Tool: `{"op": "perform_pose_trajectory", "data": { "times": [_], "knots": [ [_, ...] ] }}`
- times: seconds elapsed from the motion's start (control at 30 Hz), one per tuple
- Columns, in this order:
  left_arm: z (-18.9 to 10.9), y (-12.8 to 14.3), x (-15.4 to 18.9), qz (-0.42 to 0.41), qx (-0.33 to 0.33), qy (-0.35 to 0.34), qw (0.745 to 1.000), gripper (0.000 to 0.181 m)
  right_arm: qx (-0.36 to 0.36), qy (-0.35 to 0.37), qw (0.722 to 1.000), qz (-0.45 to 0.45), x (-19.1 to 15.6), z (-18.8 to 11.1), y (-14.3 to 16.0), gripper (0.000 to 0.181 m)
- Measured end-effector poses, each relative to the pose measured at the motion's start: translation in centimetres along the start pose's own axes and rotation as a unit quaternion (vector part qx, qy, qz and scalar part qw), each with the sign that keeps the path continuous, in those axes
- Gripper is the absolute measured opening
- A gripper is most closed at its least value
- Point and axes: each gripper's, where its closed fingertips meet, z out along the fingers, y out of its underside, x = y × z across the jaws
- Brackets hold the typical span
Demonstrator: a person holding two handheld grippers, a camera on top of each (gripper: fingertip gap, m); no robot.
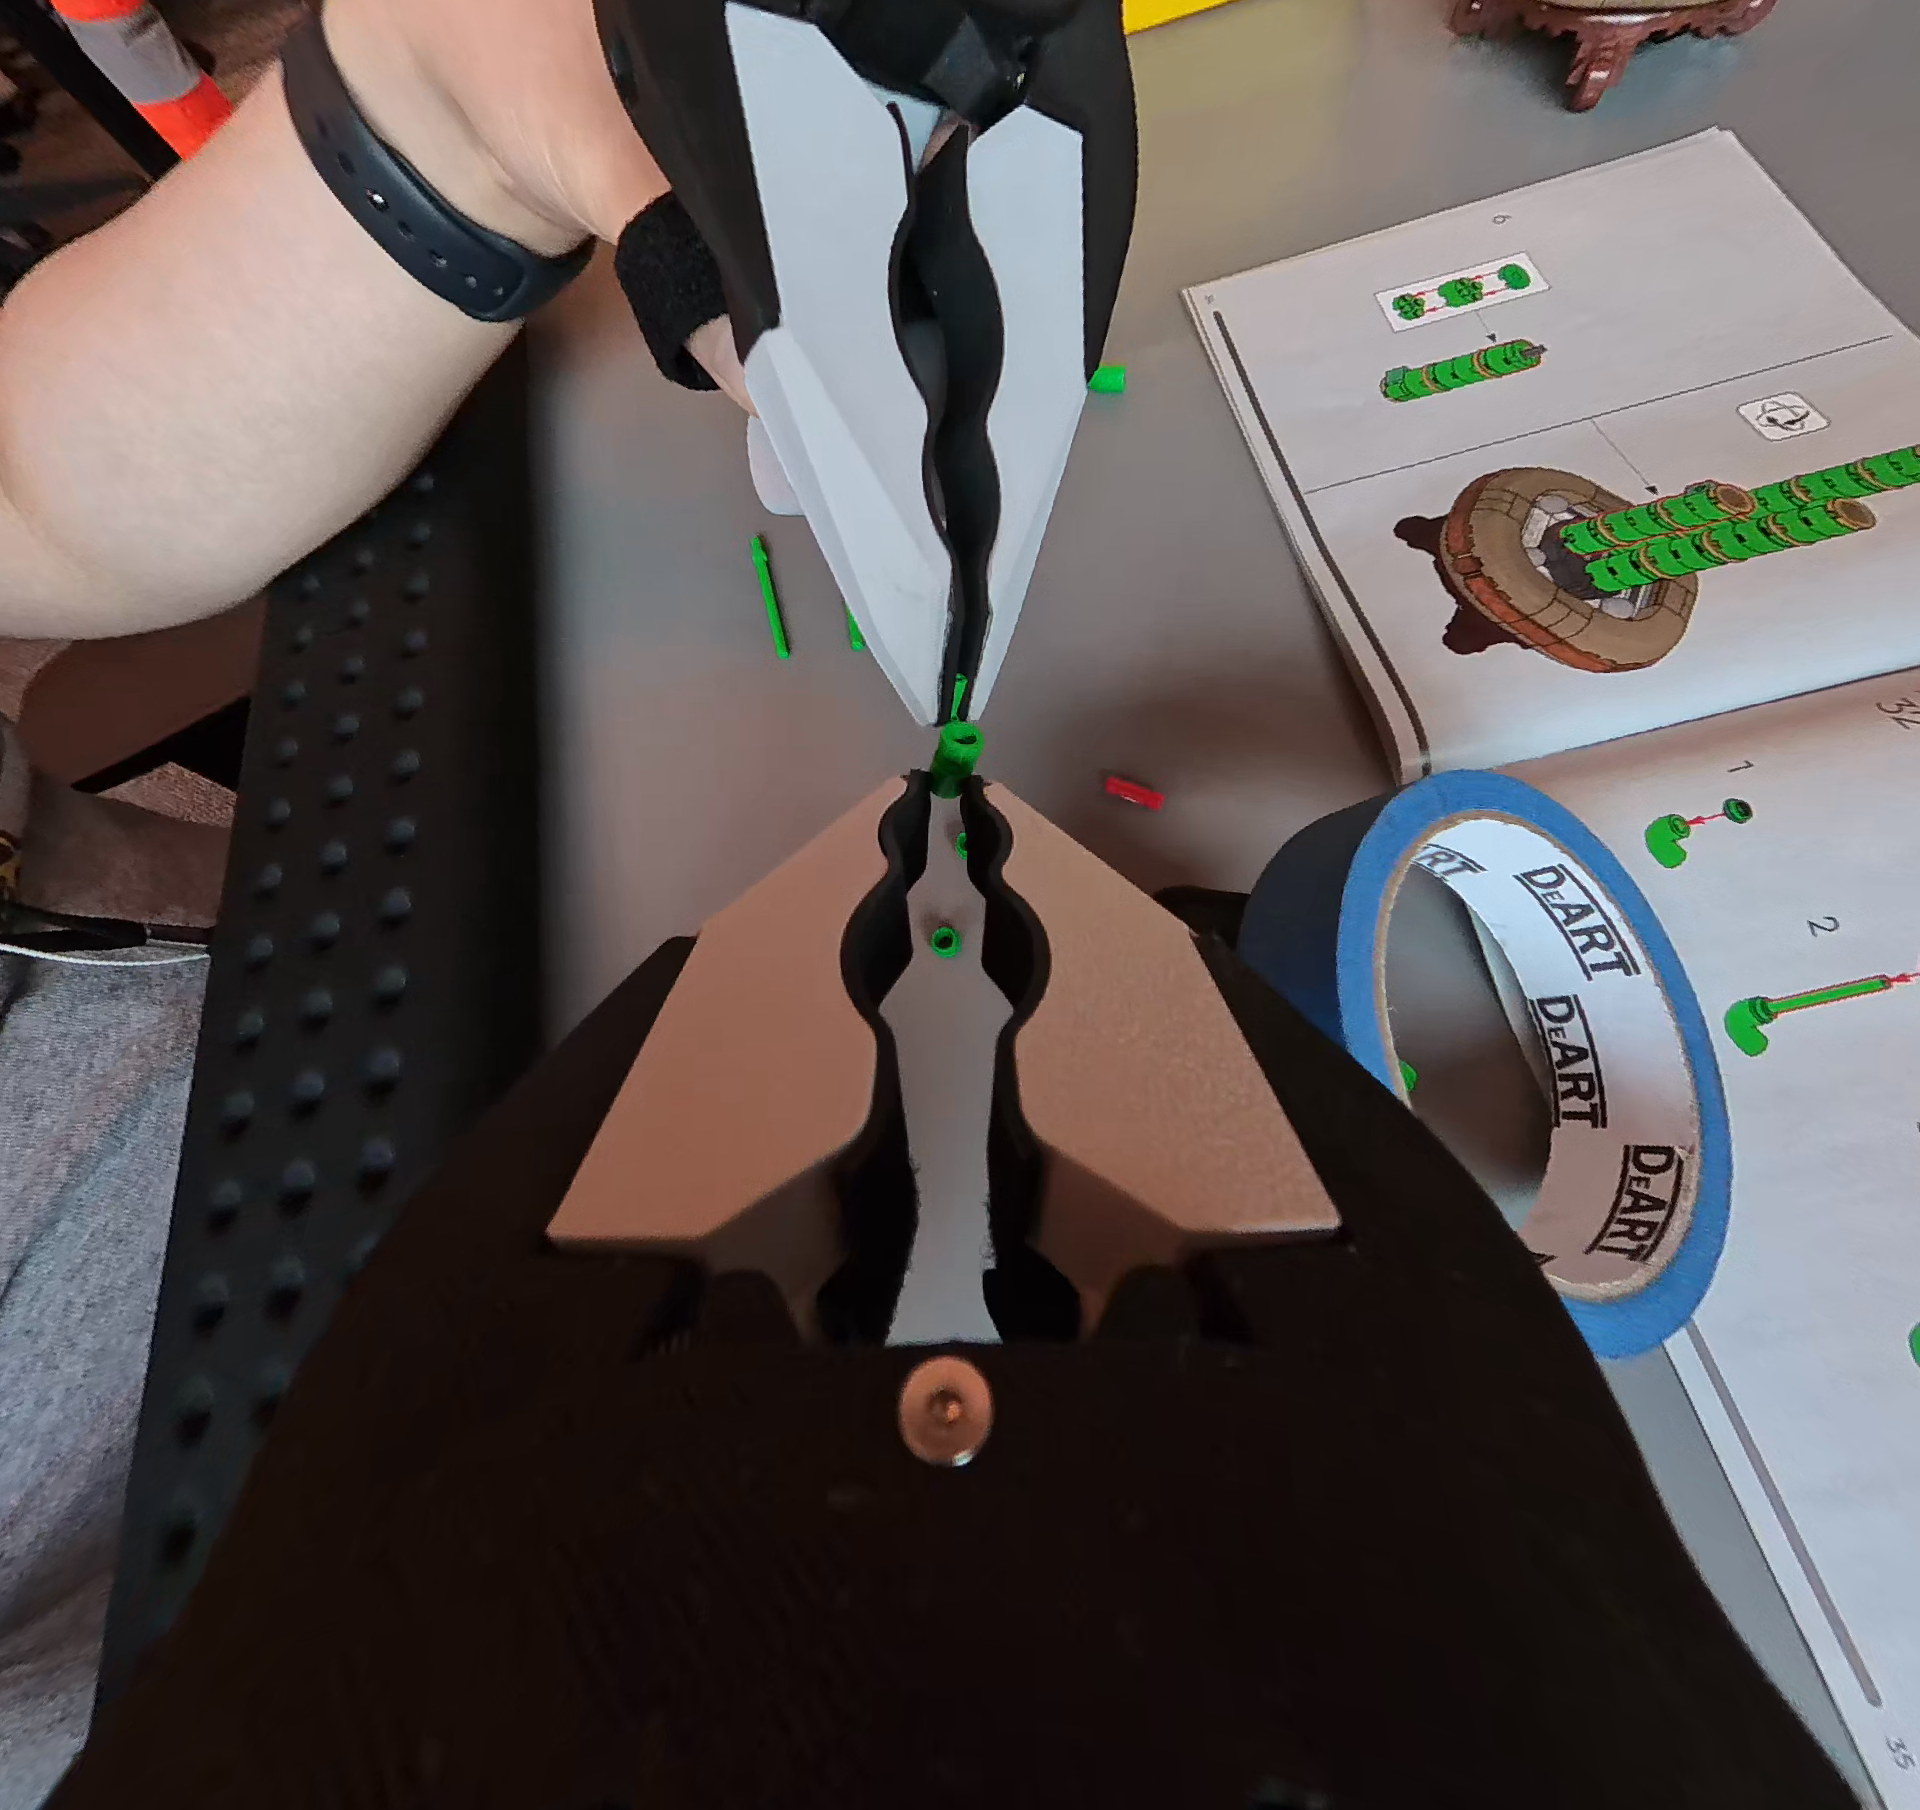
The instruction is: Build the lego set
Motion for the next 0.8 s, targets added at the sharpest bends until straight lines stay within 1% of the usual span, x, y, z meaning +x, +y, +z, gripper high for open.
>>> {"op": "perform_pose_trajectory", "data": {
  "times": [0.03, 0.8],
  "knots": [
    [-0.1, -0.1, 0.1, 0.002, 0.005, 0.002, 1.000, 0.001, 0.005, -0.002, 1.000, 0.002, 0.0, -0.1, -0.1, 0.004],
    [-0.2, -1.5, 0.4, 0.010, 0.043, 0.012, 0.999, 0.002, 0.031, 0.007, 0.999, 0.004, 0.3, -0.7, -0.9, 0.004]
  ]
}}
